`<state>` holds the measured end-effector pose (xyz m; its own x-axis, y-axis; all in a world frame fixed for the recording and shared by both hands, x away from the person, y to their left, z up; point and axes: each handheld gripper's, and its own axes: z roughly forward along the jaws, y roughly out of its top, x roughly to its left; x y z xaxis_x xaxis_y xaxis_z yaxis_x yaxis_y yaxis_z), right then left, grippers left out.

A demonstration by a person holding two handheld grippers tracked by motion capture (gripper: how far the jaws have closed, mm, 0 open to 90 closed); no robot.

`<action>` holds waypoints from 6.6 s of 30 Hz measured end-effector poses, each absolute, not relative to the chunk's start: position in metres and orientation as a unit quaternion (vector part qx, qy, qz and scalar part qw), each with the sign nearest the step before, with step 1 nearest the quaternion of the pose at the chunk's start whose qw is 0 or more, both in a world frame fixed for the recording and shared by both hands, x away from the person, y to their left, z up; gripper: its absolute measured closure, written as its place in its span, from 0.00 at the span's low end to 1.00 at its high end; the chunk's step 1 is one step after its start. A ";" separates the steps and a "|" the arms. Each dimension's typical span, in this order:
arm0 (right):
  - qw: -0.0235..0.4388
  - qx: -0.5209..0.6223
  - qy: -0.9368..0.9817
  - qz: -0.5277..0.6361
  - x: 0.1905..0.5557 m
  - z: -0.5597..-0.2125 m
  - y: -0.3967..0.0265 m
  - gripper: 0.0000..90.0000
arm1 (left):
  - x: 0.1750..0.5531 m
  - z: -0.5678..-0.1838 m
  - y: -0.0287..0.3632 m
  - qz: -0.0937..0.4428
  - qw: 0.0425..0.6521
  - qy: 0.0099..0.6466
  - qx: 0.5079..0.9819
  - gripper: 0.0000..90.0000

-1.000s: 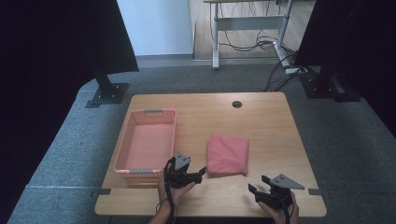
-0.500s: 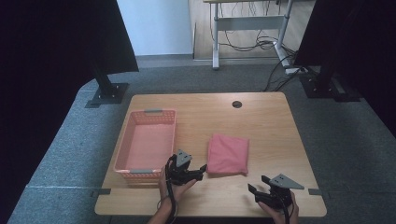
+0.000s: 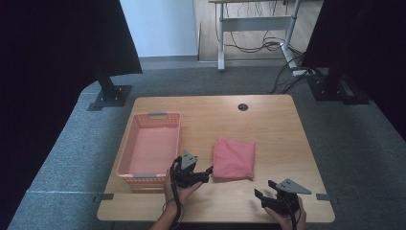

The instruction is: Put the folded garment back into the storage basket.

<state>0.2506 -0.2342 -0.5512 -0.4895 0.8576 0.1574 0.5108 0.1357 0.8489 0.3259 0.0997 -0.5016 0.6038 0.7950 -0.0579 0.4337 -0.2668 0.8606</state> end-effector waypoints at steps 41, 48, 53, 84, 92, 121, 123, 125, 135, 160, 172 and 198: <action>0.185 0.465 0.736 0.456 0.251 -0.553 -0.232 0.33 | 0.348 -0.489 0.089 0.205 0.455 0.403 0.768 0.28; 0.186 0.465 0.737 0.455 0.251 -0.553 -0.232 0.33 | 0.352 -0.488 0.088 0.208 0.451 0.405 0.768 0.28; 0.186 0.466 0.736 0.455 0.251 -0.553 -0.233 0.33 | 0.356 -0.486 0.087 0.211 0.449 0.406 0.767 0.28; 0.187 0.468 0.735 0.454 0.252 -0.553 -0.235 0.33 | 0.371 -0.490 0.074 0.212 0.436 0.408 0.773 0.27; 0.187 0.468 0.736 0.451 0.252 -0.554 -0.234 0.33 | 0.376 -0.491 0.073 0.213 0.431 0.409 0.775 0.27; 0.186 0.471 0.736 0.449 0.252 -0.555 -0.235 0.33 | 0.396 -0.492 0.063 0.221 0.413 0.405 0.785 0.26; 0.186 0.470 0.737 0.449 0.252 -0.555 -0.235 0.33 | 0.397 -0.493 0.063 0.221 0.412 0.405 0.786 0.26; 0.186 0.470 0.737 0.448 0.252 -0.555 -0.234 0.33 | 0.398 -0.494 0.063 0.220 0.410 0.406 0.786 0.26; 0.185 0.470 0.737 0.449 0.252 -0.555 -0.235 0.33 | 0.402 -0.498 0.060 0.217 0.403 0.408 0.790 0.26; 0.186 0.469 0.740 0.445 0.252 -0.555 -0.233 0.33 | 0.419 -0.505 0.056 0.218 0.395 0.416 0.789 0.26; 0.186 0.470 0.740 0.444 0.252 -0.556 -0.234 0.33 | 0.426 -0.509 0.048 0.214 0.398 0.413 0.791 0.26; 0.184 0.468 0.743 0.442 0.252 -0.556 -0.233 0.32 | 0.444 -0.530 0.041 0.209 0.376 0.421 0.798 0.27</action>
<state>0.2524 -0.2326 -0.5561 -0.4942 0.8580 0.1402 0.5316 0.1707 0.8296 0.4439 0.0406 -0.5299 0.5571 0.8302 0.0174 0.5155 -0.3622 0.7765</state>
